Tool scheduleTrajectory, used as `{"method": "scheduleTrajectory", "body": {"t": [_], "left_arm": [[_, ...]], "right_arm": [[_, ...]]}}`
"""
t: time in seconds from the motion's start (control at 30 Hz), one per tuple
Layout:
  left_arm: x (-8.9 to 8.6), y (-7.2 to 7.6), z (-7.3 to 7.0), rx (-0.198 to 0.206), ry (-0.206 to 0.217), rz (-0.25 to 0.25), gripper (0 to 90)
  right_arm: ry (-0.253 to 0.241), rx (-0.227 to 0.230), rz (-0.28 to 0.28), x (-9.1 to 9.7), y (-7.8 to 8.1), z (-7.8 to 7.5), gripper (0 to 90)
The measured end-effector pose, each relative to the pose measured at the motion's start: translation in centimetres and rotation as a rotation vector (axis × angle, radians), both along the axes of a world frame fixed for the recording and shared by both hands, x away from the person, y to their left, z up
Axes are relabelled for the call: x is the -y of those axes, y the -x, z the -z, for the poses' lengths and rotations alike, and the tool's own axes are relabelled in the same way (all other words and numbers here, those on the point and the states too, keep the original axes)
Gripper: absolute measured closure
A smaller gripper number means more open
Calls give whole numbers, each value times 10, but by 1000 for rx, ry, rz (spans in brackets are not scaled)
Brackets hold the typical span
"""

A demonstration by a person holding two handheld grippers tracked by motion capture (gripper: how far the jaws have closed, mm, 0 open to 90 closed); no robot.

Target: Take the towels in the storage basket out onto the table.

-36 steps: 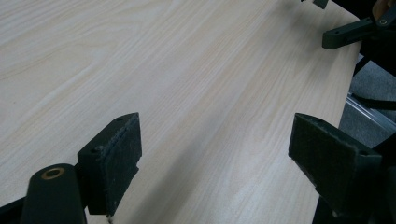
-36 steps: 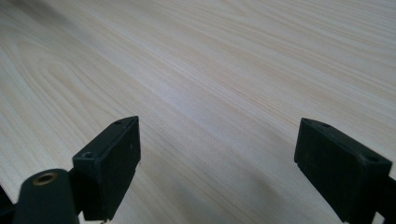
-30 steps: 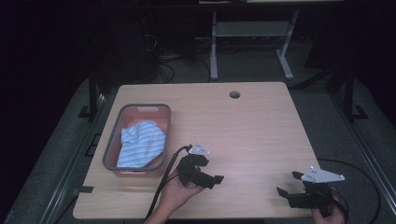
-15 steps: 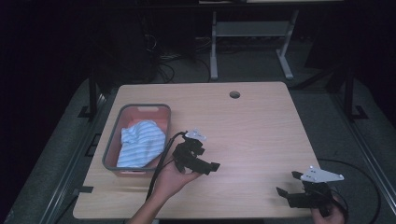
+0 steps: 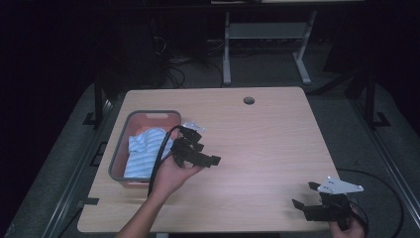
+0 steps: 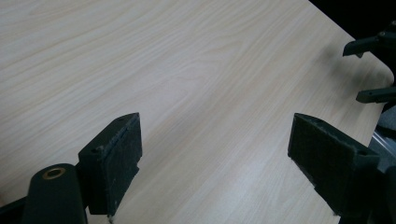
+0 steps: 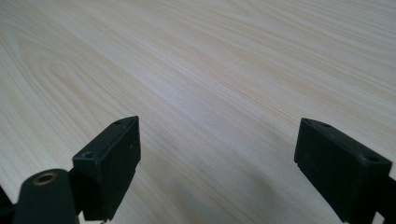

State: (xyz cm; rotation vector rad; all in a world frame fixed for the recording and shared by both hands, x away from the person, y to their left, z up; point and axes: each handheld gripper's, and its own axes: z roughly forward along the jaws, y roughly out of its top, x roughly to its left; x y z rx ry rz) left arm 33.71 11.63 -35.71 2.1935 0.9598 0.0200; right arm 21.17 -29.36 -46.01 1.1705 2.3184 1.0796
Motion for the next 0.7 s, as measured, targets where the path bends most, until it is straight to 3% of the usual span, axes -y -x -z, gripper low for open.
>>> {"method": "scheduleTrajectory", "body": {"t": [0.3,0.7], "left_arm": [[-18,-6,-9,14,-30,-59,175],[-34,-11,-19,35,-21,-89,175]], "right_arm": [[-2,5,-7,1,0,-1,141],[-5,3,-4,1,-1,-2,141]]}}
